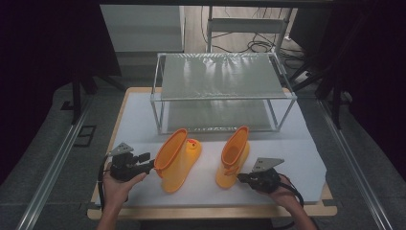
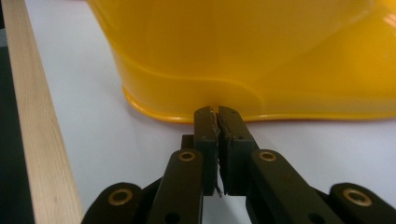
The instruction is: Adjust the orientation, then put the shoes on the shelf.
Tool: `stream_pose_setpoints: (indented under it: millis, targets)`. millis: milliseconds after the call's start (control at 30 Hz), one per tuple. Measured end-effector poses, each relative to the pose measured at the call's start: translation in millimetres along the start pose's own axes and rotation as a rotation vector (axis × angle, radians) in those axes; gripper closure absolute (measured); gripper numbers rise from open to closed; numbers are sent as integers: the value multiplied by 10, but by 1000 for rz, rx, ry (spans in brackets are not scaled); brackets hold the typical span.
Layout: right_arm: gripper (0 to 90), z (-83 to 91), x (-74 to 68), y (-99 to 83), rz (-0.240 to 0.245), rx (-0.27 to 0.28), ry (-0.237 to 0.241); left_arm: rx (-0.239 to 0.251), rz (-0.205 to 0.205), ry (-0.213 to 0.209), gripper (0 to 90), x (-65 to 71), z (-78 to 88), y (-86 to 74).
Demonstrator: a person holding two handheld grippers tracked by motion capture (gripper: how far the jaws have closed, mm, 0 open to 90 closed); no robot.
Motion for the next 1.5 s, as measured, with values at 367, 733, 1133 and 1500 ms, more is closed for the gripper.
stream_pose_setpoints:
  millis: [367,733,1133,1500]
  targets:
    - [748,213,116,-74,-42,61,-78,0,0,-3,458,2,12,3]
    - [593,577,518,-322,-226,146,-208,-9,-4,-4,455,4,-2,2]
    - [546,578,539,-330,-245,153,-227,-1,1,-45,441,52,106,119]
    - [540,588,543,-321,-259,161,-228,-9,-26,-128,437,182,396,577]
Point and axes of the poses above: each handheld gripper's, and its own axes: z roughly backward along the jaws, y roughly out of its top, x roughly to its right, the point moved 3 cm from there along -z, roughly forward along the jaws, and after that the axes turned 6 degrees about y, right-handed, at the moved point
